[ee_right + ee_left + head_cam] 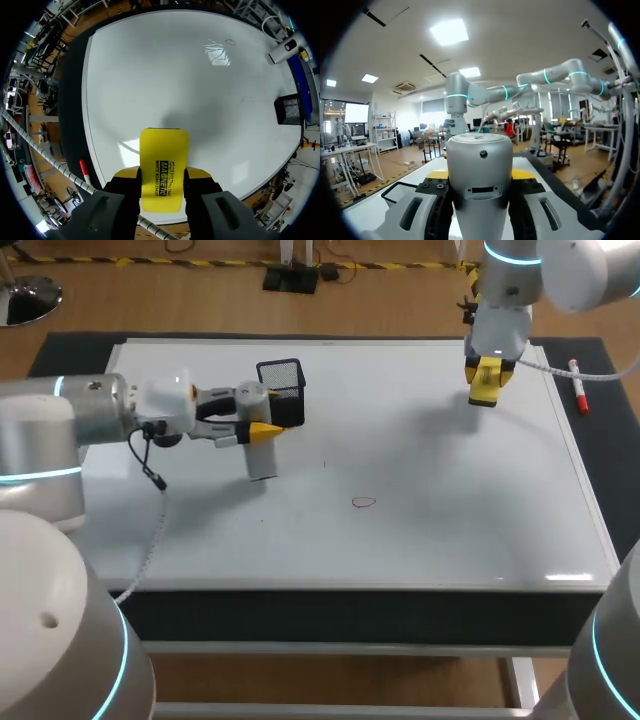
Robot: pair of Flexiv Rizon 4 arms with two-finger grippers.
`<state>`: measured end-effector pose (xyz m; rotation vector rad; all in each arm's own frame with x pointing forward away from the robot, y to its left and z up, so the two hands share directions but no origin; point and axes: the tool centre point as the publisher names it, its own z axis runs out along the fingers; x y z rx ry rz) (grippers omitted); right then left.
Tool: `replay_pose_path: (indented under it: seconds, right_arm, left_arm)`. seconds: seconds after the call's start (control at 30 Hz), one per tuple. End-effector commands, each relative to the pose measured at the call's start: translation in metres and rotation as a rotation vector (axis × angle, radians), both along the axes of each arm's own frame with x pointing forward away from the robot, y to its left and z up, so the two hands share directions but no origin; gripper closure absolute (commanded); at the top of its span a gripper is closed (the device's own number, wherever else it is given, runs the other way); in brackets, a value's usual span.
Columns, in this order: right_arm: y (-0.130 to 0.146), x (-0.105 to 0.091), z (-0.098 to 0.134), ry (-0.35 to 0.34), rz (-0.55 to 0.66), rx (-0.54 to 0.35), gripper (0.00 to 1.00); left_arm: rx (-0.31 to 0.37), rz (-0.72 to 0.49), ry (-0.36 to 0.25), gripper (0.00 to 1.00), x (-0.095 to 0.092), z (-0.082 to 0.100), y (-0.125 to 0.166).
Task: Pick up the inspection probe, press it on each red-marked spot on the whiteboard one by one, put down the probe, pick up the eraser, and wipe off all the red marks.
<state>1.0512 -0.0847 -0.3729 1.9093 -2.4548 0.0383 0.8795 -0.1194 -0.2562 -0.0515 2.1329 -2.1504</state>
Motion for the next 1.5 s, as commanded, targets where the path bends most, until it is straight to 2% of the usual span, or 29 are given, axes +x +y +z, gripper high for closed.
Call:
replay_pose_path:
  seconds: [0.03, 0.27, 0.53, 1.2, 1.33, 1.5]
  right_arm:
    - [-0.001, 0.001, 0.001, 0.000, 0.002, -0.002, 1.00]
    - [-0.001, 0.001, 0.001, 0.000, 0.002, -0.002, 1.00]
    - [-0.001, 0.001, 0.001, 0.000, 0.002, -0.002, 1.00]
    - [-0.001, 0.001, 0.001, 0.000, 0.002, -0.002, 1.00]
    - [0.019, -0.035, -0.008, -0.029, 0.088, 0.005, 1.00]
    - [0.032, -0.084, -0.019, -0.041, 0.095, 0.014, 1.00]
  left_arm:
    - [0.008, -0.011, 0.006, 1.00, 0.007, 0.006, 0.018]
    - [0.026, 0.021, 0.039, 1.00, 0.022, 0.006, 0.038]
    - [0.002, 0.034, 0.057, 1.00, 0.033, 0.002, 0.052]
    - [-0.002, 0.032, 0.064, 1.00, 0.033, 0.000, 0.054]
    - [-0.002, 0.032, 0.064, 1.00, 0.033, 0.000, 0.054]
    - [-0.002, 0.032, 0.064, 1.00, 0.033, 0.000, 0.054]
